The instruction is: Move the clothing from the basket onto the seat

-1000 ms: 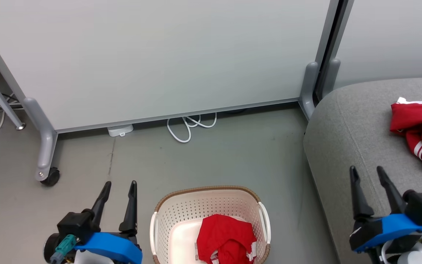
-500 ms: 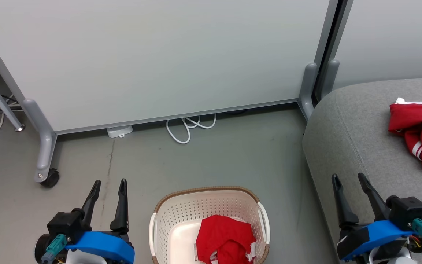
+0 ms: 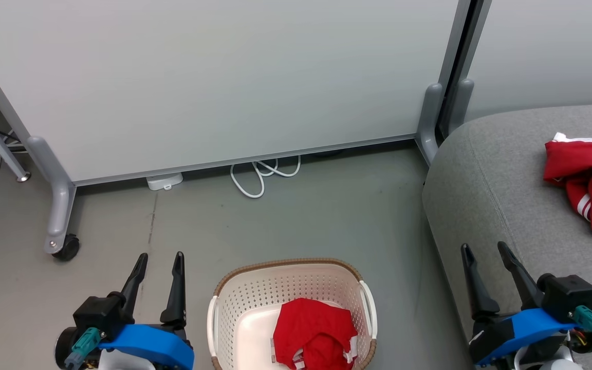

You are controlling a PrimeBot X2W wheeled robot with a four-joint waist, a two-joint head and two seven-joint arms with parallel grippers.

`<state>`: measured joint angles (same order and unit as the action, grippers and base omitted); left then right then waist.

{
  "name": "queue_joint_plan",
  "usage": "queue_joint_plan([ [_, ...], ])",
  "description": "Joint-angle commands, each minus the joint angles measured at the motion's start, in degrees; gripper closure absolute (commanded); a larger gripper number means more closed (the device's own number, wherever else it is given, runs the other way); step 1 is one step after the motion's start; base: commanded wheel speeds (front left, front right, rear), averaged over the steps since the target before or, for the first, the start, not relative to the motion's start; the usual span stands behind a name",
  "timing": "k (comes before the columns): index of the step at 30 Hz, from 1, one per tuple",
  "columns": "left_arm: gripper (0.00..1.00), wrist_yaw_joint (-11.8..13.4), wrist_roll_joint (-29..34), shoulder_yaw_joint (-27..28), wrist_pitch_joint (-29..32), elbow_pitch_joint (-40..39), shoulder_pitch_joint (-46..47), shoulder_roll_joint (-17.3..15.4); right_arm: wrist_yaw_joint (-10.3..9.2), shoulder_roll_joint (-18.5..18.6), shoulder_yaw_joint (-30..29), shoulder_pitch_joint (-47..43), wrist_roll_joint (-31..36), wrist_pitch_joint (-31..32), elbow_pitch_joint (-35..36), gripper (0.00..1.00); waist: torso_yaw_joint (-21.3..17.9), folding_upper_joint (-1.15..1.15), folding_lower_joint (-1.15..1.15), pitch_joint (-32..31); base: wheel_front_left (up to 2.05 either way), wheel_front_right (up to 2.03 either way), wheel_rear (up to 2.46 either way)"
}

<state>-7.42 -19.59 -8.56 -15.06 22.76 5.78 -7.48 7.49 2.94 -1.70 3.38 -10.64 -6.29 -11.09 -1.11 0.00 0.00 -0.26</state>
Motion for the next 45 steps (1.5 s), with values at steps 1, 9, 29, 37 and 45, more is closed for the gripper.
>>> queue_joint_plan([
  [1,0.0,-0.1,0.0,-0.5,-0.2,0.2,0.7,-0.1,0.01,-0.1,0.2,0.1,-0.4,-0.2,0.2,0.0,-0.1,0.0,0.0,0.2,0.0,0.0,0.0],
  [9,0.0,-0.1,0.6,-2.3,-0.2,0.7,3.1,-0.2,0.01,-0.1,1.4,2.8,-0.6,-0.3,0.8,0.0,-1.5,0.0,0.0,5.2,0.0,0.0,0.0],
  [29,0.0,-0.1,1.5,-17.1,-0.2,9.4,23.1,-6.2,0.01,-0.1,5.3,23.7,-3.1,-5.0,2.9,0.0,-10.9,0.0,0.0,36.7,0.0,0.0,0.0],
  [37,0.0,-0.1,0.7,-25.9,-0.2,14.8,32.7,-10.0,0.01,-0.1,6.5,29.6,-4.4,-7.0,4.7,0.0,-13.8,0.0,0.0,46.6,0.0,0.0,0.0],
  [45,0.0,-0.1,-1.9,-34.2,0.7,22.4,39.3,-13.2,0.01,-0.1,9.0,32.0,-6.5,-8.2,4.4,0.0,-16.6,0.0,0.0,52.4,0.0,0.0,0.0],
])
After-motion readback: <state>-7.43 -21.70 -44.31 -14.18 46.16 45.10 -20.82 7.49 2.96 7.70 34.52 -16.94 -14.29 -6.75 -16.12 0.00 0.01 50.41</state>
